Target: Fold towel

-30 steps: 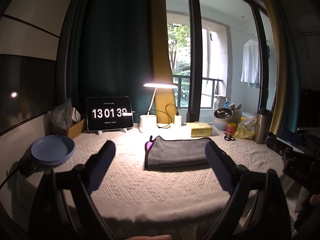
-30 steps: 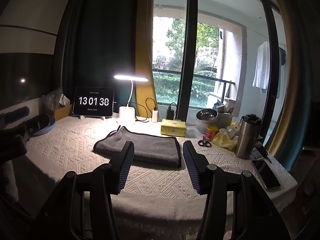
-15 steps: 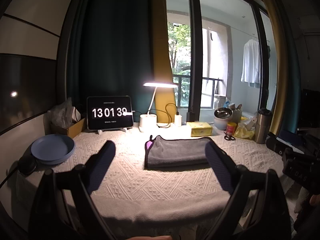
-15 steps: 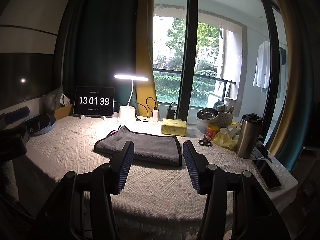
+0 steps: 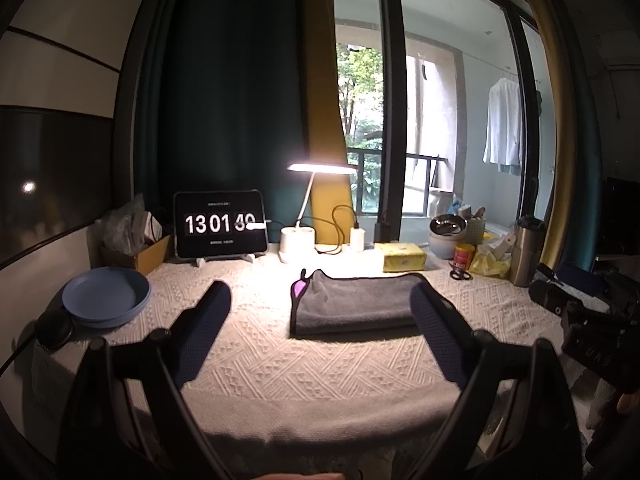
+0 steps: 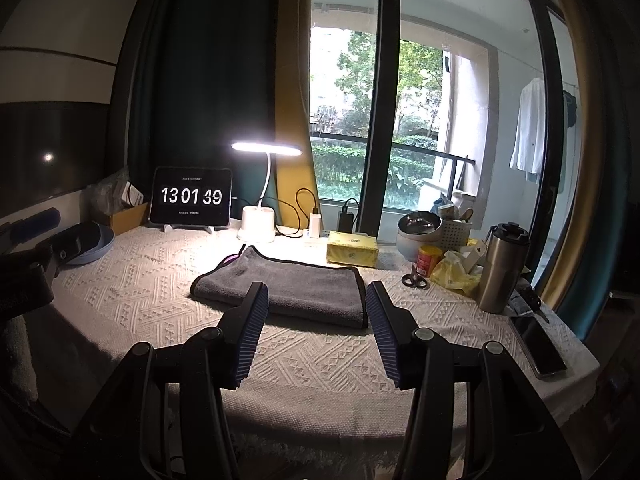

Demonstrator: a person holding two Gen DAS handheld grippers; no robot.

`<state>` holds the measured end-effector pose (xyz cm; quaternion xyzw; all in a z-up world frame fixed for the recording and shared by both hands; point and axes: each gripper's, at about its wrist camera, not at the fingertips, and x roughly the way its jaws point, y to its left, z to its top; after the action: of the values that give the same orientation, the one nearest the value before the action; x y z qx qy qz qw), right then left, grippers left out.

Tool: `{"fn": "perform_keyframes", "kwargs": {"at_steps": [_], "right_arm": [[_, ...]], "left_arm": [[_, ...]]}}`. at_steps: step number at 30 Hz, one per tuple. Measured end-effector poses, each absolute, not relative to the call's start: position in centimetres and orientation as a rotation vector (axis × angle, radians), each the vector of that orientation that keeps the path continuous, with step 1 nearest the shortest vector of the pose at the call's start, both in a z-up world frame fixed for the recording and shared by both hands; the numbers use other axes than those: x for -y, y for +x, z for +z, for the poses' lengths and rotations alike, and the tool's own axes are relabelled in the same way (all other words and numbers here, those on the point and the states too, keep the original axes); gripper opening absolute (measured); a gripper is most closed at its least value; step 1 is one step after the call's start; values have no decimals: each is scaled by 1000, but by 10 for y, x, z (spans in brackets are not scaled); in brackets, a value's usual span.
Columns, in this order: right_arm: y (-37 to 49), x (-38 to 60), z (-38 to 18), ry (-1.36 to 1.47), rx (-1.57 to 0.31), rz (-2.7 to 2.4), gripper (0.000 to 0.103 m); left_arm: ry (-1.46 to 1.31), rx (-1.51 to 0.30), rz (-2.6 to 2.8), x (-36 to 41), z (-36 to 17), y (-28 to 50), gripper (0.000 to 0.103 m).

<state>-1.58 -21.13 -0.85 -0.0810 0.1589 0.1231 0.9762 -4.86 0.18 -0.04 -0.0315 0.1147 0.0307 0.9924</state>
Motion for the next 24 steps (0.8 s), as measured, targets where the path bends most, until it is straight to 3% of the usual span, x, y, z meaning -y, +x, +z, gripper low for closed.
{"fn": "perform_keyframes", "kwargs": {"at_steps": [24], "right_arm": [[-15, 210, -7, -165, -321, 252, 54]], "left_arm": [[-69, -222, 71, -1, -2, -47, 92]]}}
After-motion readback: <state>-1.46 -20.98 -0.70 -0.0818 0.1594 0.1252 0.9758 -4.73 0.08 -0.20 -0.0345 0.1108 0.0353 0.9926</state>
